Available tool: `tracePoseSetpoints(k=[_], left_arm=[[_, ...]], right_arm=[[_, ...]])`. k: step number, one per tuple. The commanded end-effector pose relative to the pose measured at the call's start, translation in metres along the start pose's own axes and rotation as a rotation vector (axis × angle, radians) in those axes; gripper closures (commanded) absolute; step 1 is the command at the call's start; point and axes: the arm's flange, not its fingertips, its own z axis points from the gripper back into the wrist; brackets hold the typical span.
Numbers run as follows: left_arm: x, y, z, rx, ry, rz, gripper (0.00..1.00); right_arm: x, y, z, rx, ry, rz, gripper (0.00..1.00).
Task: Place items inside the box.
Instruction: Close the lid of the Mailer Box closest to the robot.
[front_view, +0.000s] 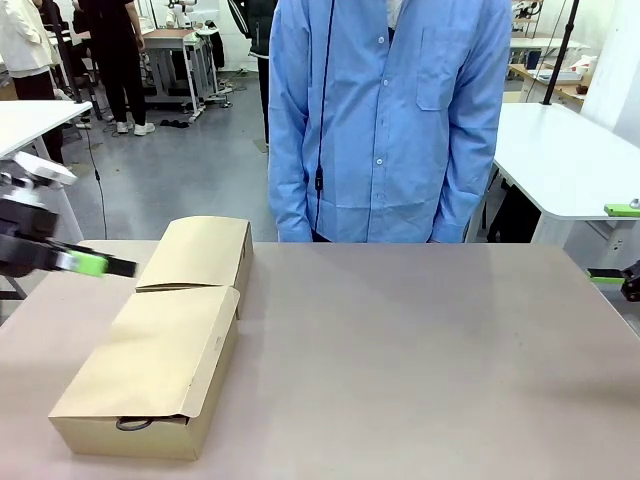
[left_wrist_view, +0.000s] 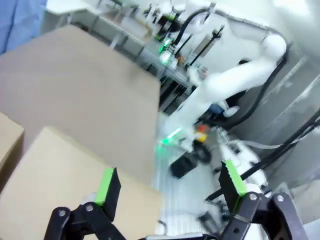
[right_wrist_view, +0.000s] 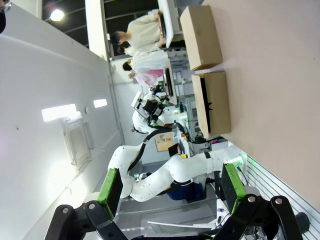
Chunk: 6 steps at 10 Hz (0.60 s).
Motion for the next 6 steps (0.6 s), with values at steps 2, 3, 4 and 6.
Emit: tracePoseSetpoints(k=[2,3,4,6], left_arm=[[-0.006,-0.041,0.044,0.118,-0.395,0.178,0.0],[-0.001,-0.012,0.023,0.022,-0.098,0.08,0.0],[-0.001,-0.012,0.023,0.022,-0.098,0.08,0.0],[-0.001,-0.012,0.023,0.022,-0.098,0.08,0.0]], right_arm=[[-0.001,0.006,0.001,0.013,-0.003,-0.02,0.0],[-0.001,0.006,0.001,0.013,-0.003,-0.02,0.0],[-0.001,0.006,0.001,0.013,-0.003,-0.02,0.0],[-0.001,0.006,0.001,0.013,-0.003,-0.02,0.0]])
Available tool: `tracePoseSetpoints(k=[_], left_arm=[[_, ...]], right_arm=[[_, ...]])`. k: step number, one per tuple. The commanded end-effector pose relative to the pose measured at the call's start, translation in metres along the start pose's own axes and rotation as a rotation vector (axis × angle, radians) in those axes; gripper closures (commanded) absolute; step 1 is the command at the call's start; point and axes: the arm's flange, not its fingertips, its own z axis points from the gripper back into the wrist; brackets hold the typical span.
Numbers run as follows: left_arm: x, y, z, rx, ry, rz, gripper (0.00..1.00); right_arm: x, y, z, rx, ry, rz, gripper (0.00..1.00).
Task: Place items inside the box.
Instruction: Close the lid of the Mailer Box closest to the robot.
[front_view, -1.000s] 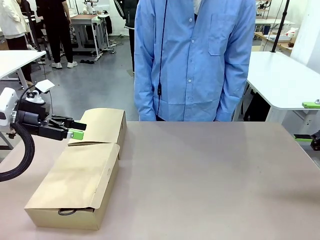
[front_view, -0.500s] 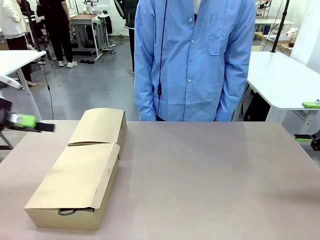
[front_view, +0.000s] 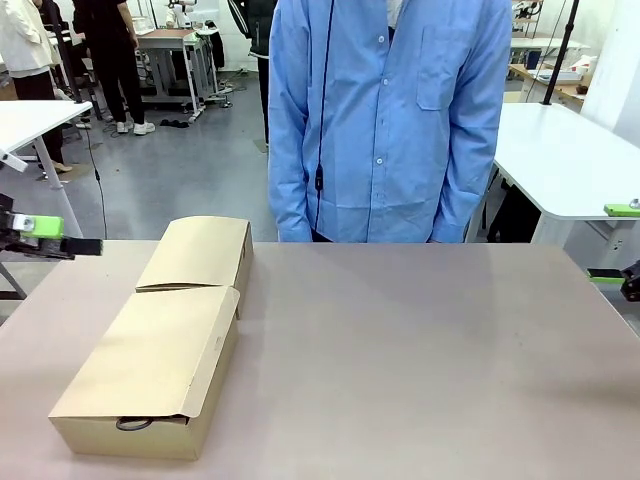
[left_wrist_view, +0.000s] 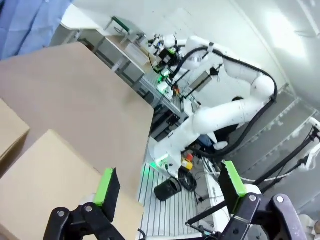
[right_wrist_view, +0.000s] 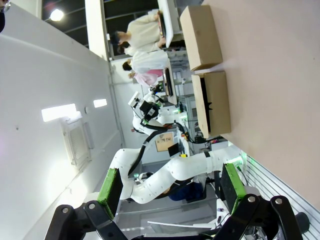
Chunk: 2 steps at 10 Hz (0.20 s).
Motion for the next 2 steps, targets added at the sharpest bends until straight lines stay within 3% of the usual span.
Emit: tracePoseSetpoints(k=[1,2], left_arm=[[-0.0036,0.0009,0.0027,0.001,0.012,-0.024,0.0],[-0.0036,0.0009,0.0027,0.001,0.012,-0.024,0.0]], right_arm=[[-0.001,0.0064,0.0013,0.013,-0.003,-0.02,0.0],[-0.001,0.0064,0.0013,0.013,-0.003,-0.02,0.0]])
